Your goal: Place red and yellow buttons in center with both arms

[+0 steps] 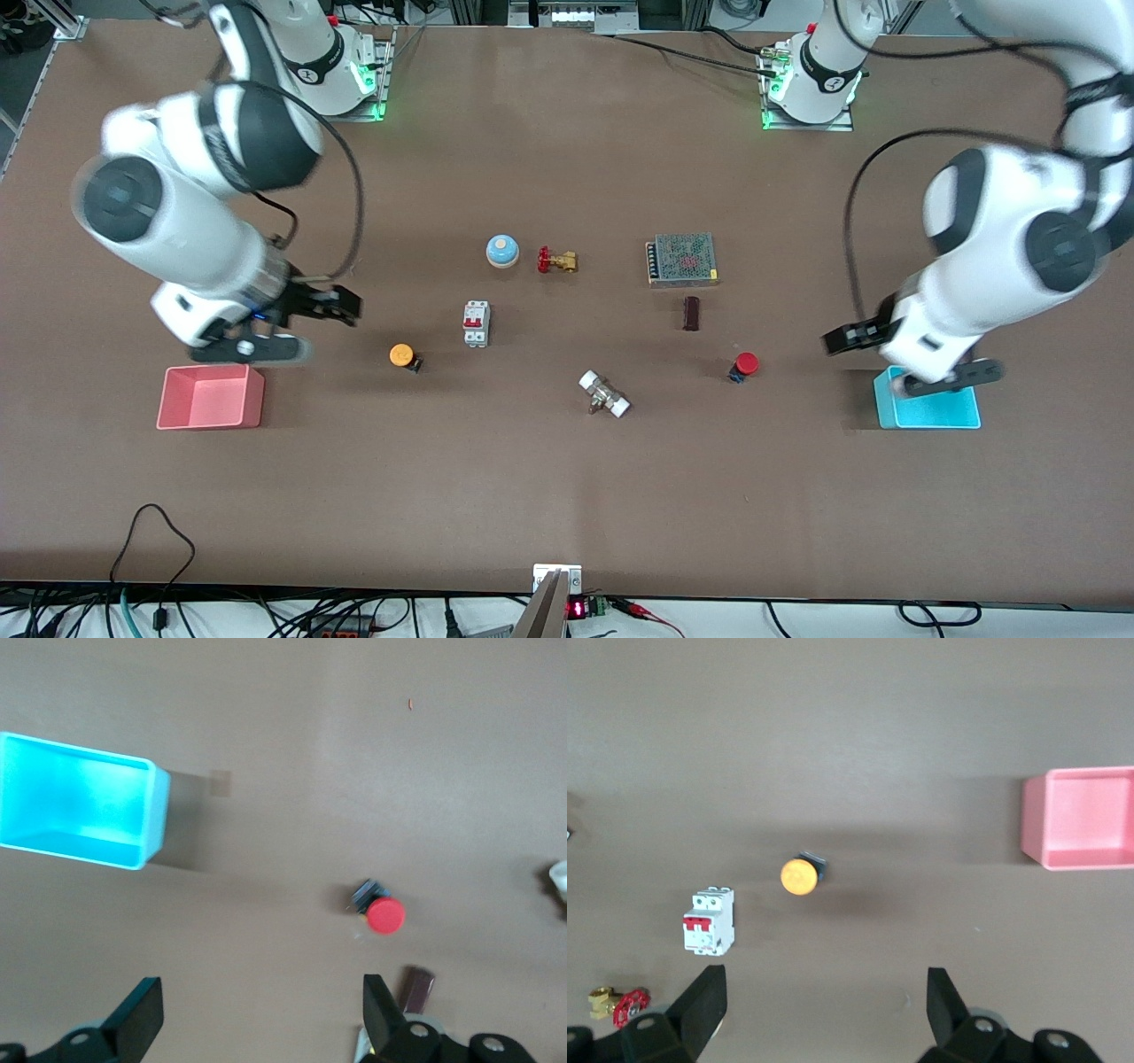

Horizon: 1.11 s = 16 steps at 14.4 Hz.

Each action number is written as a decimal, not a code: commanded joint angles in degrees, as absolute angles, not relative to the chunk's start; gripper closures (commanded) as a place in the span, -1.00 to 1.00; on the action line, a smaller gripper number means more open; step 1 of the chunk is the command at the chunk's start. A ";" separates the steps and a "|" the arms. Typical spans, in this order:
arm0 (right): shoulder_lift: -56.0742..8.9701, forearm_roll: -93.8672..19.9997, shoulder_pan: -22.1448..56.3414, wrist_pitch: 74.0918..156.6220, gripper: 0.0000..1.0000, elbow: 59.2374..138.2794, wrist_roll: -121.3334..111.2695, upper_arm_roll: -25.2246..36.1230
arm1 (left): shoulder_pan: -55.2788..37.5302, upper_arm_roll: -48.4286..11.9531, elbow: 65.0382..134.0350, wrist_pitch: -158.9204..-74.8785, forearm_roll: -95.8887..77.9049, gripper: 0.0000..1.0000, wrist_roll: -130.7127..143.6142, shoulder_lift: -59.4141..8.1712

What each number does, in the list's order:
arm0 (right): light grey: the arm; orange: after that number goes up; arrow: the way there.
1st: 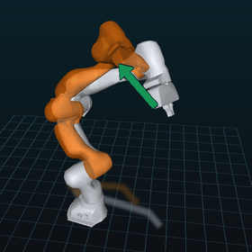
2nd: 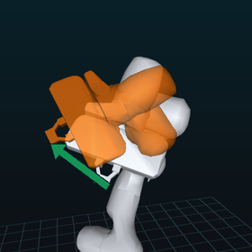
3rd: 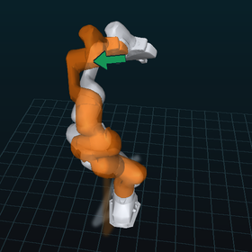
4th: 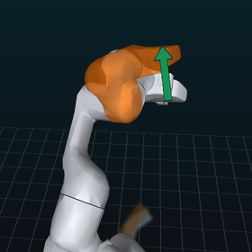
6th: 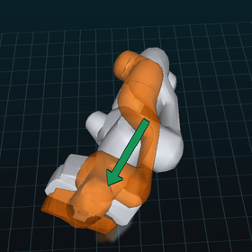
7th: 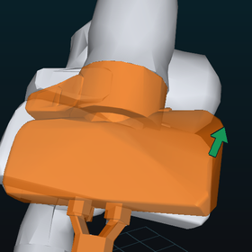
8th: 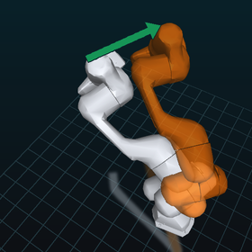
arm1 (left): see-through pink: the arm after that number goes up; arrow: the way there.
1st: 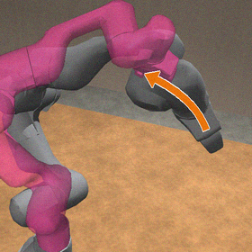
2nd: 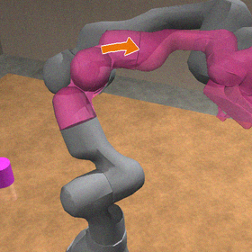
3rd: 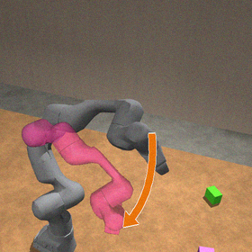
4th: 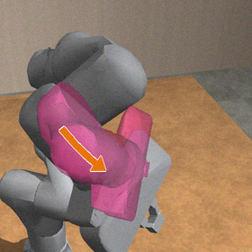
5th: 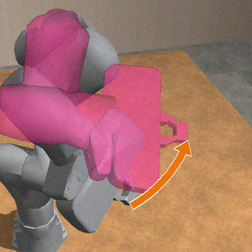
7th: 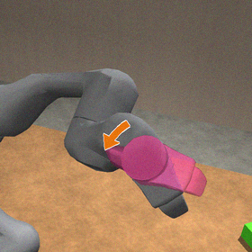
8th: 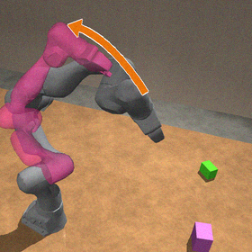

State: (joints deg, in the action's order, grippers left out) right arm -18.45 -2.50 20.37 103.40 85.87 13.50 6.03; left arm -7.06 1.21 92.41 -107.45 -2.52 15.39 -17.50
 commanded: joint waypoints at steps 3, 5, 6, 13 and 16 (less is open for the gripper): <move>-15.13 -1.50 18.04 100.47 -1.00 85.60 13.10 8.35 | -2.64 0.97 93.60 -102.32 -1.85 -1.00 5.90 -9.07; -13.37 -1.85 12.25 98.45 -1.00 85.78 7.95 6.61 | -1.50 0.97 93.43 -99.59 -1.85 -1.00 3.00 -6.60; -12.40 -1.85 9.26 97.74 -1.00 86.04 4.78 5.55 | -0.97 0.97 93.43 -97.75 -1.85 -1.00 2.12 -4.94; -5.46 0.35 2.20 90.26 -1.00 88.06 -4.48 5.19 | 2.90 0.88 88.60 -91.41 -2.72 -1.00 -2.29 -0.53; -2.47 0.35 2.29 90.35 -1.00 91.22 -4.48 5.01 | 3.16 0.70 88.07 -90.18 -2.72 -1.00 -2.28 -0.35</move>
State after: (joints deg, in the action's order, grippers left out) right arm -5.88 -0.57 2.52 90.23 87.26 -4.65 5.84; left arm 2.48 1.35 89.69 -92.15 -2.54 -0.91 0.21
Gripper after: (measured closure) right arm 0.000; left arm 0.000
